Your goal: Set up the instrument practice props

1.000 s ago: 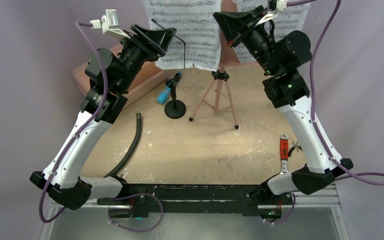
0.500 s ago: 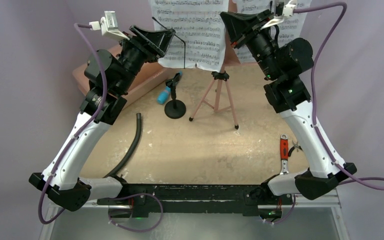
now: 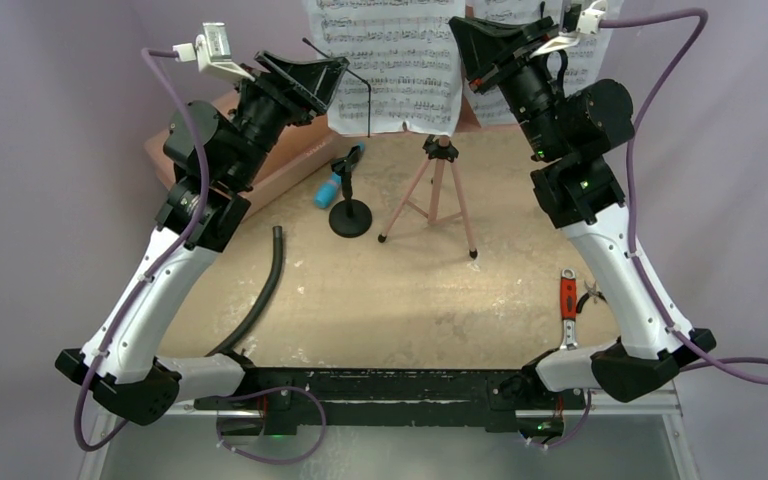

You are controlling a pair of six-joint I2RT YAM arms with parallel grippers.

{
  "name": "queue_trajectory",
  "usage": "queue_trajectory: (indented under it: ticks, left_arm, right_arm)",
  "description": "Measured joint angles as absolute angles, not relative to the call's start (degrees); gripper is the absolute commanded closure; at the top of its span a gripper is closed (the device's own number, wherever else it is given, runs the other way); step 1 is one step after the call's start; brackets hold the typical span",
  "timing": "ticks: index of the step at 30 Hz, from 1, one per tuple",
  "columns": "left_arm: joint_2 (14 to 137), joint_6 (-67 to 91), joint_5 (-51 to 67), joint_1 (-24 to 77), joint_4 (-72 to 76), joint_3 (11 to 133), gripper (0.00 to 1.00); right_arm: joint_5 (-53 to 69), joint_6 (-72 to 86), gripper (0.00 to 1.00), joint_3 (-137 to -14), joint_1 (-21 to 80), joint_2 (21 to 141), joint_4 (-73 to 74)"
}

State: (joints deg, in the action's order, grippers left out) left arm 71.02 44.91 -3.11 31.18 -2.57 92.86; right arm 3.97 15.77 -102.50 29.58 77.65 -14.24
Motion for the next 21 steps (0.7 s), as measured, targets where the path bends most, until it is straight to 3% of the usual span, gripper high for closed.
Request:
queue_trajectory:
  ticks: [8,15,21]
  left_arm:
    - [70.4,44.4,-3.2,31.2,-2.6,92.9,0.35]
    - [69.0,43.1,-3.9,31.2,-3.7,92.8,0.25]
    - [66.7,41.2,-5.5,31.2,-6.0,91.9,0.23]
  right_arm:
    - [3.5,15.6,0.66,-102.5,29.6,77.6,-14.2]
    - [2.4,14.5,0.4,-102.5,29.6,76.5,-12.9]
    - [1.4,12.9,0.31,-100.5,29.6,72.0,-11.8]
